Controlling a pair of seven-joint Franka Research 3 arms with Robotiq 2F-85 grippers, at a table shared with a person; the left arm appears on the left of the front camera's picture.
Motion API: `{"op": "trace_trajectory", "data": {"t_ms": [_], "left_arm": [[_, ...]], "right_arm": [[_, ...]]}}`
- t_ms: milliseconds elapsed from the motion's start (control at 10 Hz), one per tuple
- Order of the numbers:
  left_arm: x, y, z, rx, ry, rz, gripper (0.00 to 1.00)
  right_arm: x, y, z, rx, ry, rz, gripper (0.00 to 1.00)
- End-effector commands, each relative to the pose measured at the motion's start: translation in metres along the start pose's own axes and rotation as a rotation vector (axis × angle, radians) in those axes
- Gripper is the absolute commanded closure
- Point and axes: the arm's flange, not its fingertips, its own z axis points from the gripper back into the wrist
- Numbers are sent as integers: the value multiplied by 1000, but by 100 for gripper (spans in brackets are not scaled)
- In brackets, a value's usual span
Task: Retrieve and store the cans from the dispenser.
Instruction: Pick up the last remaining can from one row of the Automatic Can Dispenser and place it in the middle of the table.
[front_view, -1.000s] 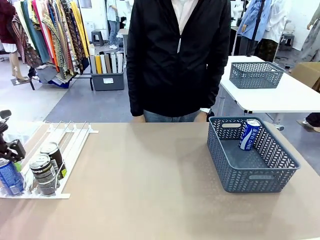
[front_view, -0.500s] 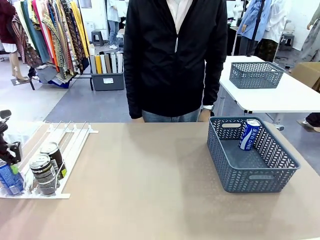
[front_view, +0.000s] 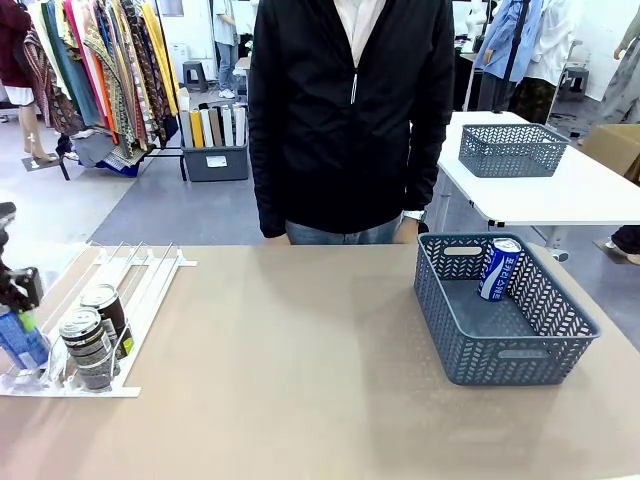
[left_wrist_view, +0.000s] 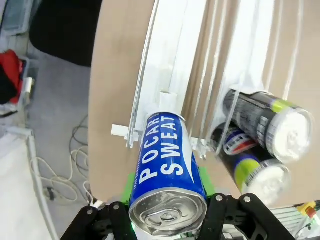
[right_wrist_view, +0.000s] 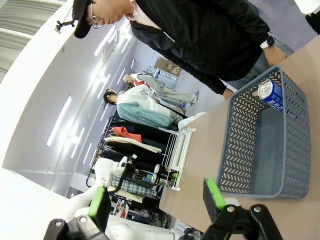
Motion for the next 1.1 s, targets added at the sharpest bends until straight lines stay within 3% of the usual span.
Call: {"op": "trace_trajectory", "data": {"t_ms": [0, 200, 400, 500, 600, 1000], "left_arm": [[-26, 0, 72, -75, -123, -65, 100], [-46, 7, 128, -114, -205, -138, 100], [-63, 21, 159, -197, -333, -110, 100], [-64, 28, 158, -241, -330, -66, 100], [-64, 12, 163, -122, -290, -100, 100], [-64, 12, 163, -122, -290, -100, 100]], "right_arm": [[3, 3, -2, 21, -19, 9, 0], [3, 3, -2, 21, -19, 9, 0], [3, 3, -2, 21, -19, 9, 0], [3, 3, -2, 21, -19, 9, 0], [3, 3, -2, 21, -19, 9, 0], [3, 3, -2, 21, -19, 9, 0]]}}
